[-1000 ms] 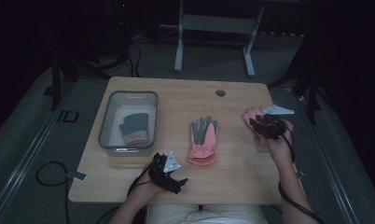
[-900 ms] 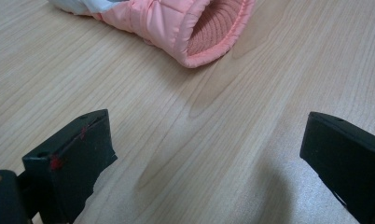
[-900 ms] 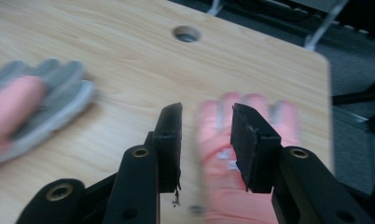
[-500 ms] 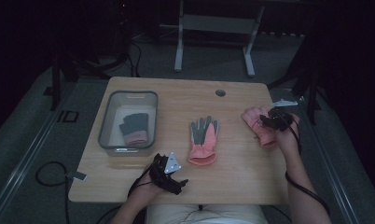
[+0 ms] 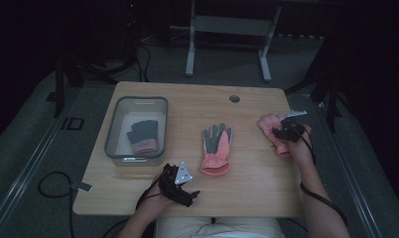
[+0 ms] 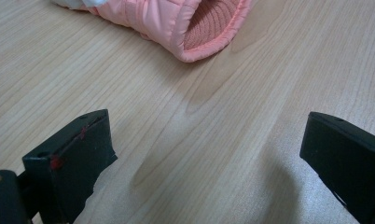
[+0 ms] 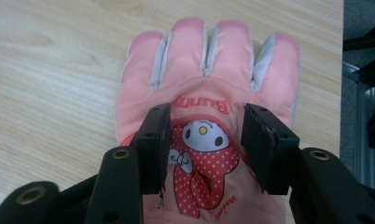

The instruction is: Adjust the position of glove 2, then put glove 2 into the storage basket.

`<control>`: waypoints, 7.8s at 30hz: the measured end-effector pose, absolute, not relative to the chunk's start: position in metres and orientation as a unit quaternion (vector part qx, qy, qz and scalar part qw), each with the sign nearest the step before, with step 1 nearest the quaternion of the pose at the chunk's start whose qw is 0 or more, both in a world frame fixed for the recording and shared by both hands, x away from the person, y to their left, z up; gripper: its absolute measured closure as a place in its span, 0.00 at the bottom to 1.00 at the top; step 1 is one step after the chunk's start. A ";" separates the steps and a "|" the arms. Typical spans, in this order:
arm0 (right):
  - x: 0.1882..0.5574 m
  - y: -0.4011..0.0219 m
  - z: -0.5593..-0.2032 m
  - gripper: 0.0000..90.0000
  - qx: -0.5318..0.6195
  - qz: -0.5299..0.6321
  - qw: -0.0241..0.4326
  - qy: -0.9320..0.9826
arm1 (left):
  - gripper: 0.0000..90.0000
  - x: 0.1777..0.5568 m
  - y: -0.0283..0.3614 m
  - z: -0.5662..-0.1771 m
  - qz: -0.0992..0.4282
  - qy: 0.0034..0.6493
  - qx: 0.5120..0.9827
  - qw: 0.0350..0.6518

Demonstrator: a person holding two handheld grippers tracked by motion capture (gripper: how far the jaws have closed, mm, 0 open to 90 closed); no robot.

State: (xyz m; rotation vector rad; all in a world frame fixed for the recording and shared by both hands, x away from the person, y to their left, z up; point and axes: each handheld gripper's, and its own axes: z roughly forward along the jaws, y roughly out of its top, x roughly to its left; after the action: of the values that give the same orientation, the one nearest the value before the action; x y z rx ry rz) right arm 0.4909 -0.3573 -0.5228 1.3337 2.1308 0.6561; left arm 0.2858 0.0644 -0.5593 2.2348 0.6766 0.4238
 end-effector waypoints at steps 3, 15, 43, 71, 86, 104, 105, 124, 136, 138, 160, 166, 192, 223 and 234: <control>0.489 -0.355 -0.527 0.59 0.485 0.239 0.277 0.795 | 0.03 0.286 0.064 -0.559 0.166 0.264 0.873 0.375; 0.486 -0.359 -0.524 0.93 0.538 0.263 0.260 0.758 | 0.03 0.287 0.066 -0.560 0.166 0.268 0.871 0.377; 0.374 -0.291 -0.466 0.94 0.560 0.340 0.280 0.702 | 0.02 0.286 0.068 -0.560 0.169 0.265 0.873 0.373; 0.396 -0.298 -0.503 0.66 0.518 0.291 0.227 0.772 | 0.02 0.284 0.066 -0.561 0.168 0.263 0.876 0.368; 0.391 -0.293 -0.525 0.70 0.449 0.239 0.249 0.824 | 0.02 0.284 0.066 -0.562 0.169 0.263 0.877 0.365; 0.382 -0.291 -0.511 0.95 0.502 0.279 0.266 0.774 | 0.03 0.284 0.065 -0.562 0.168 0.262 0.877 0.365; 0.379 -0.290 -0.500 0.96 0.503 0.290 0.274 0.767 | 0.02 0.284 0.066 -0.562 0.168 0.262 0.877 0.366; 0.367 -0.227 -0.411 0.95 0.459 0.383 0.293 0.746 | 0.03 0.285 0.066 -0.562 0.165 0.263 0.877 0.366; 0.371 -0.161 -0.414 0.95 0.459 0.396 0.275 0.746 | 0.03 0.284 0.066 -0.562 0.166 0.259 0.878 0.366; 0.372 -0.152 -0.421 0.95 0.466 0.388 0.269 0.748 | 0.02 0.284 0.066 -0.562 0.167 0.258 0.878 0.367; 0.379 -0.141 -0.491 0.95 0.449 0.320 0.221 0.804 | 0.03 0.283 0.065 -0.562 0.165 0.258 0.878 0.366; 0.377 -0.153 -0.491 0.93 0.430 0.327 0.197 0.818 | 0.03 0.283 0.065 -0.561 0.166 0.261 0.876 0.370; 0.388 -0.178 -0.443 0.67 0.381 0.396 0.198 0.812 | 0.05 0.299 0.072 -0.506 0.145 0.337 0.803 0.471; 0.407 -0.216 -0.507 0.47 0.427 0.353 0.091 0.828 | 0.21 0.397 0.041 -0.517 0.009 0.467 0.783 0.410; 0.426 -0.220 -0.528 0.43 0.455 0.364 -0.008 0.812 | 0.35 0.413 0.031 -0.547 -0.062 0.490 0.766 0.411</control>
State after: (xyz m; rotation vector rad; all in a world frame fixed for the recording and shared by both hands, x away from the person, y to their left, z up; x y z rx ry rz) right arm 0.4261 -0.2200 -0.5276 1.4378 2.5660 1.1505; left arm 0.4131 0.0311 -0.5471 1.9282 1.2331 -0.1551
